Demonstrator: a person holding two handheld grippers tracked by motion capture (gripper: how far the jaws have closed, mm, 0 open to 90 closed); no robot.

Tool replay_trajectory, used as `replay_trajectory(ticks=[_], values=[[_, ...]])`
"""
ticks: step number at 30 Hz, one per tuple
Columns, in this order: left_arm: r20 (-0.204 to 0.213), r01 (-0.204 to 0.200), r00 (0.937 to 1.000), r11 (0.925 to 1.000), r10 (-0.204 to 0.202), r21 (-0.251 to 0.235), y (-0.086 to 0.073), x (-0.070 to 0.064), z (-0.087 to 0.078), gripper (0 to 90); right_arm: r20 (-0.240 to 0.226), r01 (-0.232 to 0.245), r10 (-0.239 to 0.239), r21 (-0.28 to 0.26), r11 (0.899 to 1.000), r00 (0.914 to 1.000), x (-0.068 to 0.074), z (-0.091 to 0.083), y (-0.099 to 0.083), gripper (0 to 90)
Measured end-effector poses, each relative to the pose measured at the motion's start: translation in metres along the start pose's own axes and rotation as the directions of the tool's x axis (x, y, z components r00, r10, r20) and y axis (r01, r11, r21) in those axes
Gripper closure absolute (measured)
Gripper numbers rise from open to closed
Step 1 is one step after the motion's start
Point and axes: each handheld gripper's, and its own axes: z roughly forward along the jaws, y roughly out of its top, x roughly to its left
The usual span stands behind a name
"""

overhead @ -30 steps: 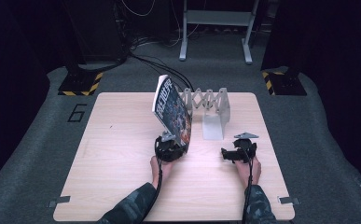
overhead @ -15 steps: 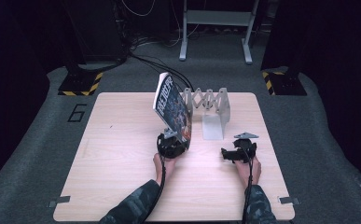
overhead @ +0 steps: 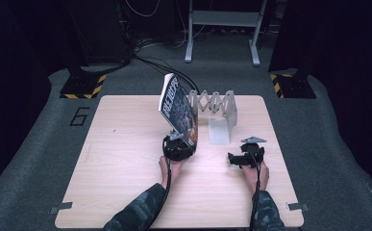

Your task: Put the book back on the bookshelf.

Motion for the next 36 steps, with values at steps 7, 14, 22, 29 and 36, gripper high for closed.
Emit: replay_trajectory(ticks=[7,14,22,29,36], values=[[0.043,-0.014,0.999,0.9999,0.014,0.008,0.007,0.004,-0.023,25.8,0.0,0.002,-0.002,-0.001,1.0,1.0,0.0,0.0,0.0,3.8],[0.054,-0.078,0.9958,0.9947,0.074,0.067,0.007,0.013,-0.046,13.6,0.001,0.0,0.0,0.0,1.0,1.0,0.0,0.0,0.0,3.8],[0.025,-0.108,0.994,0.988,0.106,0.11,-0.012,0.039,-0.082,5.9,0.001,0.0,0.0,-0.002,1.0,1.0,0.0,0.0,0.0,3.8],[-0.037,-0.102,0.9933,0.9823,0.109,0.157,-0.033,0.06,-0.103,1.9,0.003,-0.001,0.001,-0.003,1.0,1.0,0.0,0.0,0.0,3.8],[-0.126,-0.115,0.9822,0.9761,0.139,0.184,-0.057,0.082,-0.129,0.0,0.006,0.008,-0.008,0.001,1.0,1.0,0.0,0.0,0.0,3.7]])
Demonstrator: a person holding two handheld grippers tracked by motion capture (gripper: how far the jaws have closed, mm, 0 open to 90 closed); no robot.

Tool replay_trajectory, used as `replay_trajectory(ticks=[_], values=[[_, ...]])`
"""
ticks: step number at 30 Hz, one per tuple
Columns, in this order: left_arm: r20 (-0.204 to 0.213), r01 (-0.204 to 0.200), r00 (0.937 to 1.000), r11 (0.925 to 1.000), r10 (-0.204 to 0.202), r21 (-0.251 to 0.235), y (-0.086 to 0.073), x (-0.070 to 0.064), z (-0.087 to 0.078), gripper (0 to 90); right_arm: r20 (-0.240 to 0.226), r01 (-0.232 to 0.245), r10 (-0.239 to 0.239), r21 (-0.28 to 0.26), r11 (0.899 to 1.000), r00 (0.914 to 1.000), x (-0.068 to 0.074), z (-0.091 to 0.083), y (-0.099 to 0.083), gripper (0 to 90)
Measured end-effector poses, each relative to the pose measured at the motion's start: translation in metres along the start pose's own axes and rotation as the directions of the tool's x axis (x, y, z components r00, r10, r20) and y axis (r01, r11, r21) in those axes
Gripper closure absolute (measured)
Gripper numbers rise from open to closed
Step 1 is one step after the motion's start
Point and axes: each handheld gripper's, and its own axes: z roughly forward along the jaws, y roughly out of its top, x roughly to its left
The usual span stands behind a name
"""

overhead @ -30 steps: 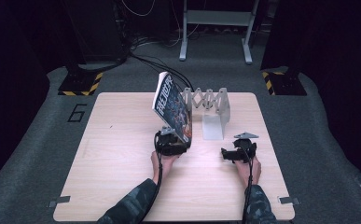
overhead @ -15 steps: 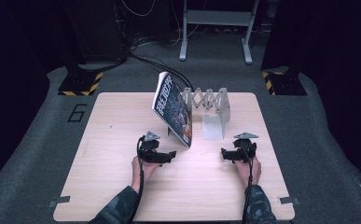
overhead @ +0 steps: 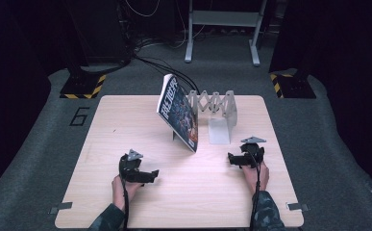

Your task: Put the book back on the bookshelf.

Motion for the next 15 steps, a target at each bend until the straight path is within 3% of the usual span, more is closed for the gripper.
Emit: replay_trajectory(ticks=[4,9,12,14,15], values=[[-0.061,-0.031,0.9977,0.9995,0.032,0.007,-0.014,0.012,-0.013,0.1,0.002,-0.005,0.005,0.002,1.0,1.0,0.001,0.0,0.0,3.9],[-0.082,-0.038,0.9959,0.9991,0.037,-0.018,-0.024,0.021,-0.023,0.9,0.009,-0.011,0.011,-0.002,1.0,0.9999,0.001,0.0,0.0,3.9],[-0.099,-0.04,0.9944,0.9991,0.039,-0.014,-0.025,0.021,-0.023,0.9,0.006,-0.006,0.006,0.0,1.0,1.0,0.001,0.0,0.0,3.9],[-0.12,-0.08,0.9896,0.9968,0.08,0.004,-0.026,0.017,-0.022,0.9,0.013,-0.012,0.012,0.001,1.0,0.9998,0.001,0.0,0.0,3.9],[-0.12,-0.08,0.9896,0.9968,0.08,0.004,-0.026,0.017,-0.022,0.7,0.009,-0.008,0.008,0.004,1.0,0.9999,0.001,0.0,0.0,3.9]])
